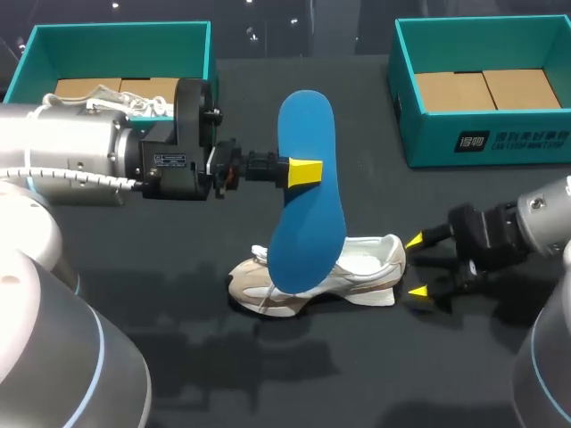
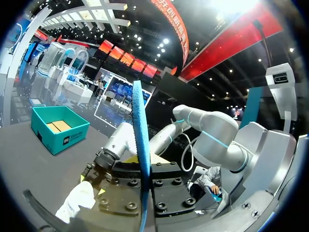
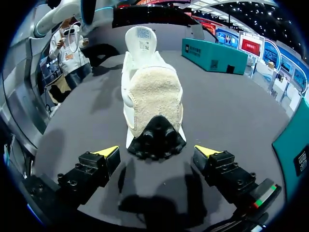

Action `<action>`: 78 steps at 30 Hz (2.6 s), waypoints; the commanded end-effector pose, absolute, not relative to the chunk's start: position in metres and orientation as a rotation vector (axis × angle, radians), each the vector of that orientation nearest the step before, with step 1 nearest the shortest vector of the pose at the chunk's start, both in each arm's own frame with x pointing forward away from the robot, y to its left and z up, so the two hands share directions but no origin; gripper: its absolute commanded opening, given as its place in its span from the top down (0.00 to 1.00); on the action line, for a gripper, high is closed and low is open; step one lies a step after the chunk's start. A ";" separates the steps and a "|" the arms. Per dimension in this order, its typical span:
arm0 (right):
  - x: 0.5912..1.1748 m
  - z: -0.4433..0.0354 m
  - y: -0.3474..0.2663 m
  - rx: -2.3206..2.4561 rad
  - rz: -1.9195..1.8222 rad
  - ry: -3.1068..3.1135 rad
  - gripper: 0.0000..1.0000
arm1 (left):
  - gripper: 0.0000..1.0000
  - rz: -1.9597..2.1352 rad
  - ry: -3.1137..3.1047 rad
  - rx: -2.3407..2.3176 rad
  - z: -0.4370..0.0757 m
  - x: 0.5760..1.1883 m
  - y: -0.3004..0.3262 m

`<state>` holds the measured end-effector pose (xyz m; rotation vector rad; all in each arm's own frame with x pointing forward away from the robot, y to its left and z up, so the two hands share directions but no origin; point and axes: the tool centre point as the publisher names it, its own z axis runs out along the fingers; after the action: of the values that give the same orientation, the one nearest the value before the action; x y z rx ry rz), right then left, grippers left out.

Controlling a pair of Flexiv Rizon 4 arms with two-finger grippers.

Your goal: Take the shoe out of the shoebox, open the shoe tongue, remove and reinsert the insole, then place the shoe into the shoebox

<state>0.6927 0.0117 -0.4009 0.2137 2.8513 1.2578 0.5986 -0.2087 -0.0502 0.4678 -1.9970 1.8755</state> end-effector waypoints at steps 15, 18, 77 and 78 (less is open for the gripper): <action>0.684 -0.375 0.021 0.356 0.687 3.010 0.00 | 1.00 1.878 -1.995 0.469 -0.051 0.598 -0.210; 0.685 -0.372 0.023 0.369 0.572 3.023 0.00 | 1.00 1.878 -1.995 0.469 -0.051 0.598 -0.210; 0.721 -0.330 0.108 0.245 0.121 3.052 0.00 | 1.00 1.878 -1.995 0.469 -0.051 0.598 -0.210; 0.722 -0.331 0.111 0.236 0.127 3.051 0.00 | 1.00 1.878 -1.995 0.469 -0.051 0.598 -0.210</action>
<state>0.7162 0.0986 -0.3214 0.2357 3.0383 0.1977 0.5982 -0.2083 -0.0501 0.4683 -1.9966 1.8754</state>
